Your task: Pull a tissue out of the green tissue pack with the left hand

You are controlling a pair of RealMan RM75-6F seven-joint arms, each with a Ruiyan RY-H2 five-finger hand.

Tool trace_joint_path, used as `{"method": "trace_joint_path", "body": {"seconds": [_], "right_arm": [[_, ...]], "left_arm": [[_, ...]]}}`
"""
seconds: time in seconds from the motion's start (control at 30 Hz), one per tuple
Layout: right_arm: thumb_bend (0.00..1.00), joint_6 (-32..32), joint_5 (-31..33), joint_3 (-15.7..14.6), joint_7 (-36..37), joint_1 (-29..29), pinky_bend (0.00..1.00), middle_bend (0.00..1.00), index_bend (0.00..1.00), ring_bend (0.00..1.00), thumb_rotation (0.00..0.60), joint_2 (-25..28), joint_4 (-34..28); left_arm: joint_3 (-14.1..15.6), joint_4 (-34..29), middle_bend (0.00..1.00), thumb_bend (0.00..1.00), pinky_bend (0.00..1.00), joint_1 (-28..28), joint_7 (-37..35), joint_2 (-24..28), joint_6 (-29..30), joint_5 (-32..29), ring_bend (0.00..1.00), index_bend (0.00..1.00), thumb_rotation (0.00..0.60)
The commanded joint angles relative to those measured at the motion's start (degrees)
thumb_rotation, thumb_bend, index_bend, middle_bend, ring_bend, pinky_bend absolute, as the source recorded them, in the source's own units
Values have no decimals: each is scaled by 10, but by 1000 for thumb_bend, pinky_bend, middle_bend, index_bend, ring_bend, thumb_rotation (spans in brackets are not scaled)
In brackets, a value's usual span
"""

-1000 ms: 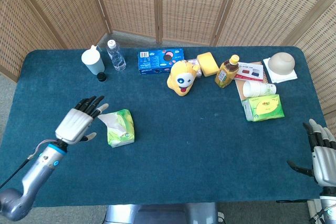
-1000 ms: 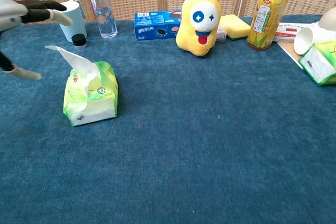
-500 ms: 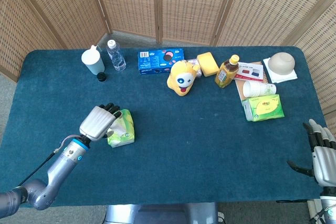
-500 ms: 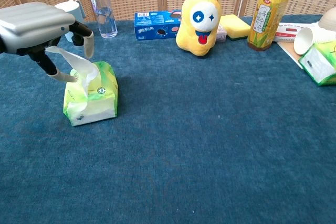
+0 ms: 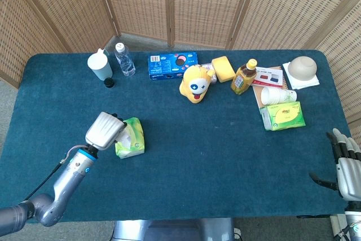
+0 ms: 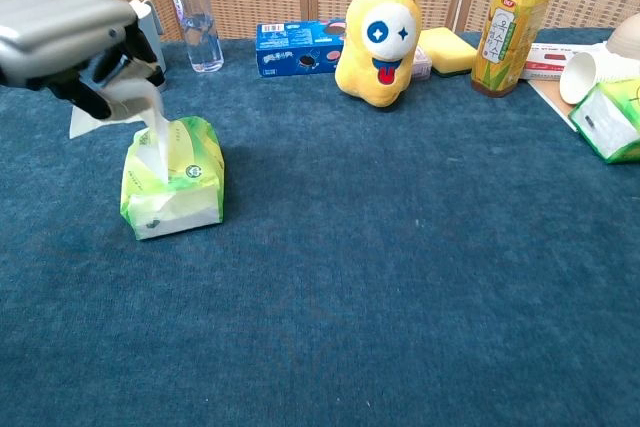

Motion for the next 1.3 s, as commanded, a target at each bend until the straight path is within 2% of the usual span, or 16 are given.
{"method": "trace_joint_path", "body": {"seconds": [0.03,0.17,0.33,0.5,0.7,0.83,0.9,1.0,1.17,1.3], "right_arm": [[0,1,-1,-1,-2,0,0,0,0,0,588,-1,-1],[0,-1,-2,-2,-10,1,0,0,0,0,587,-4,-1],[0,-4,-1,-4,-25,3,0,0,0,0,587,-10,0],[0,-3,-1,-4,-36,3,0,0,0,0,588,-15,-1],[0,-4,2,-3,-37,4,0,0,0,0,588,-16,0],[0,-3,1,-4,-37,4,0,0,0,0,589,-16,-1],[0,-3,0,-4,-36,4,0,0,0,0,588,-15,-2],[0,-2,-1,-5,-36,3,0,0,0,0,589,-14,-4],[0,-2,1,-5,-37,2,0,0,0,0,589,-13,-5],[0,-2,2,-4,-35,2,0,0,0,0,590,-12,-6]], "left_arm": [[20,-26,741,338,773,22,-68,51,54,67,655,811,600],[34,-59,742,336,773,43,-148,98,117,136,658,811,600],[60,-93,742,333,773,59,-190,148,169,225,658,811,600],[94,-101,742,331,773,72,-220,176,194,296,658,811,600],[133,-81,742,327,773,85,-250,179,197,343,657,811,600],[162,-51,742,325,773,95,-243,173,181,368,653,811,600],[180,-2,742,325,773,107,-199,151,156,383,650,811,600],[193,43,742,323,773,117,-184,124,140,388,645,807,600],[215,103,742,321,773,133,-181,99,127,388,632,804,600],[234,153,709,321,771,153,-215,97,149,380,595,779,600]]}}
